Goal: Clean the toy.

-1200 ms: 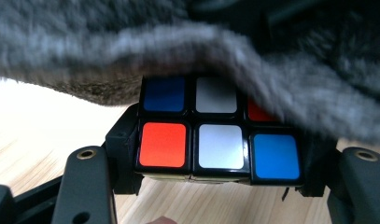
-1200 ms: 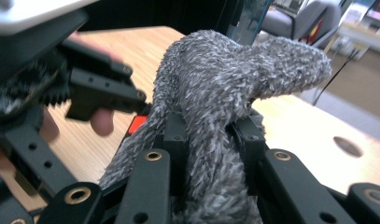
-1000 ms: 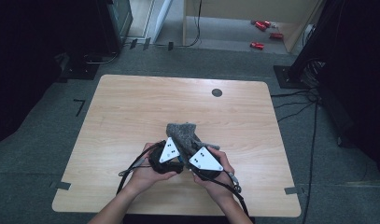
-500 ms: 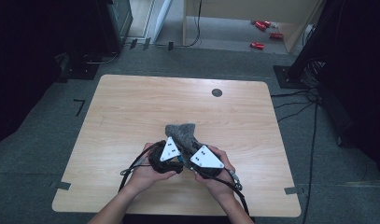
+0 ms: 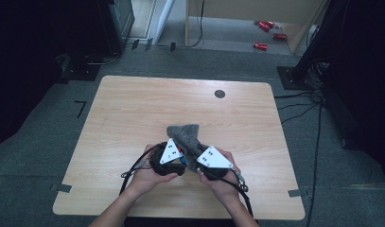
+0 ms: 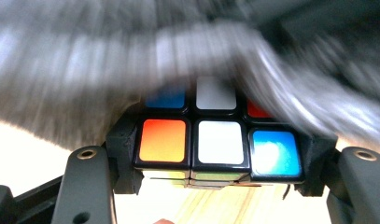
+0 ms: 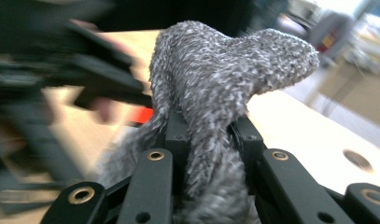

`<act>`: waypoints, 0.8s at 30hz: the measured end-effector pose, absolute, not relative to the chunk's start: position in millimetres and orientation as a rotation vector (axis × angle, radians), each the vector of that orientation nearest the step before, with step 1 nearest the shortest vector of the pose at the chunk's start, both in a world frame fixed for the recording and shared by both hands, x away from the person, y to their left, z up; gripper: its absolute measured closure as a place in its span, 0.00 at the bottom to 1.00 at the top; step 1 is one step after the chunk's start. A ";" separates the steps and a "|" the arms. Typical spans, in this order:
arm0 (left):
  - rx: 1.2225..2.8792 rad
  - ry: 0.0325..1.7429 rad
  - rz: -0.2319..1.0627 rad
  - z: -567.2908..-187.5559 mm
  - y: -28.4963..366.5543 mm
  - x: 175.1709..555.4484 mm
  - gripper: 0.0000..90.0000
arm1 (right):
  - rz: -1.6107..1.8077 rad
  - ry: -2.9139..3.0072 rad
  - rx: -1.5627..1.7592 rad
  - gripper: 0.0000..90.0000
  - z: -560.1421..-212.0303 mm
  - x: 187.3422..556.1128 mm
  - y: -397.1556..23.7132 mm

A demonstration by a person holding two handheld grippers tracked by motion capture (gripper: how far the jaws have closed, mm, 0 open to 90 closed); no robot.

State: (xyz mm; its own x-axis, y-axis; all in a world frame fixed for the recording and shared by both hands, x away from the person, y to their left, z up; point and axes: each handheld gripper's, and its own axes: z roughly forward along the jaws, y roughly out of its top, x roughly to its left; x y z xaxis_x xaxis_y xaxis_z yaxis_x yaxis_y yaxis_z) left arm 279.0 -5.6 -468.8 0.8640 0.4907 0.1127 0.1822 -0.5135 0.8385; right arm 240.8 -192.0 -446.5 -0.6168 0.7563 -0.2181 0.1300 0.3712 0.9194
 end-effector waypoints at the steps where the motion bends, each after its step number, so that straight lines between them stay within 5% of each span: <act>1: 2.094 0.487 0.418 -468.7 -5.9 278.6 0.39 | 1.275 1.982 0.808 0.83 -446.8 243.9 -198.5; 24: 2.082 0.467 0.437 -467.0 -7.1 276.2 0.39 | 1.212 1.994 0.612 0.84 -445.4 225.2 -173.6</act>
